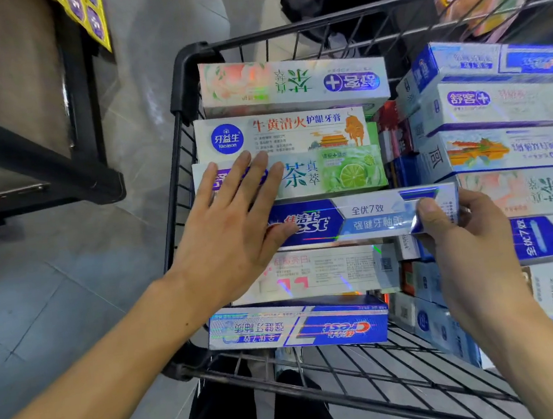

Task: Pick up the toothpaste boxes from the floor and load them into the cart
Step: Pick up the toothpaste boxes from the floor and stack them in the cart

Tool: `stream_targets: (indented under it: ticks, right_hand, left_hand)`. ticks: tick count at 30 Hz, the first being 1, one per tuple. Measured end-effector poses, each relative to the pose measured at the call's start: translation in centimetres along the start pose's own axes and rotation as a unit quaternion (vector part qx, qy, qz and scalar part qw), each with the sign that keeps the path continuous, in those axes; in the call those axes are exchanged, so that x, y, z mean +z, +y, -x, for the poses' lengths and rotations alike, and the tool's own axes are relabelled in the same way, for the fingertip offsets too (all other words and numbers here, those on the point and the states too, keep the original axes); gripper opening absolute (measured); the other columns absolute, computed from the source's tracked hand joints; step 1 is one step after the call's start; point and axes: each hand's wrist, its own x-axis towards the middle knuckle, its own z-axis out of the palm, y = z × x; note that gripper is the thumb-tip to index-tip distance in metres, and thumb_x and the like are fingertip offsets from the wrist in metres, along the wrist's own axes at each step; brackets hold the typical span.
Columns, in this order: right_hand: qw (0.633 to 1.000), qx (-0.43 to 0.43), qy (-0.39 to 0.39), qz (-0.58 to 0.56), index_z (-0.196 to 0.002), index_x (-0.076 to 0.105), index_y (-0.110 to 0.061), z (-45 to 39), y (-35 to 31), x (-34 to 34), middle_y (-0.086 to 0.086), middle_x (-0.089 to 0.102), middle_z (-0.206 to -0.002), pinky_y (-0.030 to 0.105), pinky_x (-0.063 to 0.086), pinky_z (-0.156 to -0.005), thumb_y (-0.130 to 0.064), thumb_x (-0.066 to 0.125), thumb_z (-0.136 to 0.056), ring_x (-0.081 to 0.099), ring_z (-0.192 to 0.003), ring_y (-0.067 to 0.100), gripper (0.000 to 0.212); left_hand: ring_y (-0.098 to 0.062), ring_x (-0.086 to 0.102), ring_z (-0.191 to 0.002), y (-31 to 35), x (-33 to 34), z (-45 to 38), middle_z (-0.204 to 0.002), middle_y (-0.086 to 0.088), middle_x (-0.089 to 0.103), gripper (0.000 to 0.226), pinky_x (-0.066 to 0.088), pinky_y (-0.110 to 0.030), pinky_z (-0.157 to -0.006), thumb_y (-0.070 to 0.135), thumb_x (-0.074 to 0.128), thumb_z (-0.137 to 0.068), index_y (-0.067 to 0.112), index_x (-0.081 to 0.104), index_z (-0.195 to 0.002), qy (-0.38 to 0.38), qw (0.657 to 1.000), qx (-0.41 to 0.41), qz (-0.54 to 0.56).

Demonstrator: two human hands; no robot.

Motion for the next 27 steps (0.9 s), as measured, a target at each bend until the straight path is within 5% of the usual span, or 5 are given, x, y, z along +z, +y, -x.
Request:
stream_targets:
  ticks: [7,14,20,27]
  right_hand:
    - [0.968,-0.033,-0.146,0.200,-0.117,0.063,-0.017,-0.3,0.4,3.6,-0.002,0.071,-0.107,0.040,0.051,-0.089,-0.032,0.062,-0.098,0.065,-0.102,0.020,0.024]
    - [0.963,-0.047,-0.135,0.228,-0.119,0.061,-0.021,-0.5,0.6,3.7,-0.011,0.067,-0.102,0.025,0.043,-0.076,-0.038,0.060,-0.098,0.061,-0.098,0.012,0.027]
    - [0.949,-0.108,-0.110,0.275,-0.126,0.061,-0.018,-0.1,0.6,2.9,-0.001,0.068,-0.116,0.035,0.048,-0.091,-0.038,0.061,-0.097,0.062,-0.108,0.018,0.035]
    - [0.890,-0.215,-0.097,0.390,-0.131,0.056,-0.017,1.2,-0.8,2.3,0.004,0.058,-0.127,0.035,0.042,-0.090,-0.044,0.053,-0.098,0.053,-0.119,0.023,0.043]
  left_hand:
    - [-0.033,0.025,-0.152,0.3,0.4,0.7,-0.162,-0.015,0.031,0.068,0.019,-0.061,-0.120,0.054,0.030,-0.104,0.010,0.033,-0.156,0.008,1.000,0.005,-0.022]
    - [-0.033,0.019,-0.153,0.0,0.7,0.3,-0.164,-0.014,0.026,0.070,0.016,-0.062,-0.121,0.056,0.022,-0.104,0.012,0.028,-0.158,-0.006,1.000,0.010,-0.029]
    - [-0.034,0.021,-0.153,0.3,0.6,0.8,-0.163,-0.015,0.029,0.072,0.014,-0.061,-0.121,0.057,0.025,-0.103,0.010,0.034,-0.156,0.009,1.000,-0.006,-0.018]
    - [-0.033,0.022,-0.153,0.7,-0.7,1.4,-0.163,-0.014,0.028,0.074,0.020,-0.062,-0.120,0.058,0.020,-0.102,0.010,0.033,-0.156,-0.008,1.000,-0.020,-0.022]
